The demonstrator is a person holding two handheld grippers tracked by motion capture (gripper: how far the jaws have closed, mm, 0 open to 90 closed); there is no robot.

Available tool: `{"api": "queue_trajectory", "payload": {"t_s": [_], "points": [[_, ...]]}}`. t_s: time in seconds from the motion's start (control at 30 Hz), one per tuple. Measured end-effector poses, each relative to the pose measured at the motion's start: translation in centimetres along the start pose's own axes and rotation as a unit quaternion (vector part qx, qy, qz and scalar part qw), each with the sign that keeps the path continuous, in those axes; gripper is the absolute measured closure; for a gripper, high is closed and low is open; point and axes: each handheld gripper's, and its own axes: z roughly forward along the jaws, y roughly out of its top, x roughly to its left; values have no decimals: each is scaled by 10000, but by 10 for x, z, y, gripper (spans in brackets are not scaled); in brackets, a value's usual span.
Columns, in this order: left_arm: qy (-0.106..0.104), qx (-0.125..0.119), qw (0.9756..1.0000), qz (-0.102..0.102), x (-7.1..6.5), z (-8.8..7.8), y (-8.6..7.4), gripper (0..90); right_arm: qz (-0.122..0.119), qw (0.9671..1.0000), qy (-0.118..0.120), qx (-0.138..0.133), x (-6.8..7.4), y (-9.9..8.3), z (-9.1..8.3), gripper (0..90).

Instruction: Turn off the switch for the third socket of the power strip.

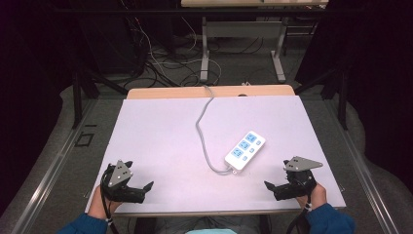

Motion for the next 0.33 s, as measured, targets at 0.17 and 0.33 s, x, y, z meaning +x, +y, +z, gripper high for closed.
{"api": "queue_trajectory", "payload": {"t_s": [0.17,0.33], "points": [[-41,20,10000,-27,0,0,0,0,-33,10000,1,-16,0,0,1,0],[-8,24,10000,26,0,0,1,0,-66,10000,-11,-15,0,0,1,0]]}}
